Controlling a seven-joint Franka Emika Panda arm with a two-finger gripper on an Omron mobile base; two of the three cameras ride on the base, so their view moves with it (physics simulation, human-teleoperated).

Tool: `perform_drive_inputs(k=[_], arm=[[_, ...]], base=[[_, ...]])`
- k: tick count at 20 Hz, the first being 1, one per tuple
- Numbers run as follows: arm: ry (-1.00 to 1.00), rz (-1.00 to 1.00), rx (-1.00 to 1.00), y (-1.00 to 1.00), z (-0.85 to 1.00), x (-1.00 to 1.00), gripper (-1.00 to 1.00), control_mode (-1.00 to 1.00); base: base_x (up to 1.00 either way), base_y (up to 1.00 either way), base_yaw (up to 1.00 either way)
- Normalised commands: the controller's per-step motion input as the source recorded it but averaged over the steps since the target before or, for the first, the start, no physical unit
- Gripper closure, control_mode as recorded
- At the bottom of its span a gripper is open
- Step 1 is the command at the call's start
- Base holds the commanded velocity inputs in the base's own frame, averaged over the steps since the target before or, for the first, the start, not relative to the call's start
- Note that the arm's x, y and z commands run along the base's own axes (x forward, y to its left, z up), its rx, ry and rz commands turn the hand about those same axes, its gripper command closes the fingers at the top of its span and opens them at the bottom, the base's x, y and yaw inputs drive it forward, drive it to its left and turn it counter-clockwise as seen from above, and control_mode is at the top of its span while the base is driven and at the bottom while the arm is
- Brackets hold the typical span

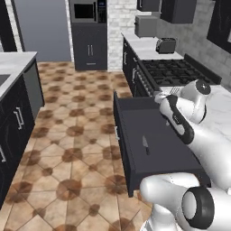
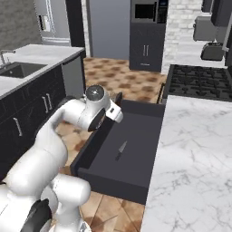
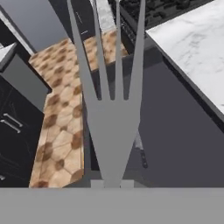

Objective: Pick up the metallic utensils from the counter and place them in the open drawer. Make sure not to pick up any wooden utensils.

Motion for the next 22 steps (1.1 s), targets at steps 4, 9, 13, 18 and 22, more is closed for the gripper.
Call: perform_drive_inputs(k=[4,9,13,18,22], arm=[[0.16,0.00,-0.04,-0.29,-0.89,0.88,1.00,-1.00],[0.17,0.03,-0.06,-0.24,-0.97,0.72,1.00,-1.00],[0.29,0.09,-0.05,-0.15,-0.79,0.64,1.00,-1.00],[0.36,0.15,-0.02,-0.25,-0.67,0.51,1.00,-1.00],[0.19,0.15,0.00,-0.33,-0.42,0.24,1.00,-1.00]], base=[[0.00,0.00,0.00],[0.00,0.00,0.00],[0.00,0.00,0.00],[0.00,0.00,0.00],[0.00,0.00,0.00]])
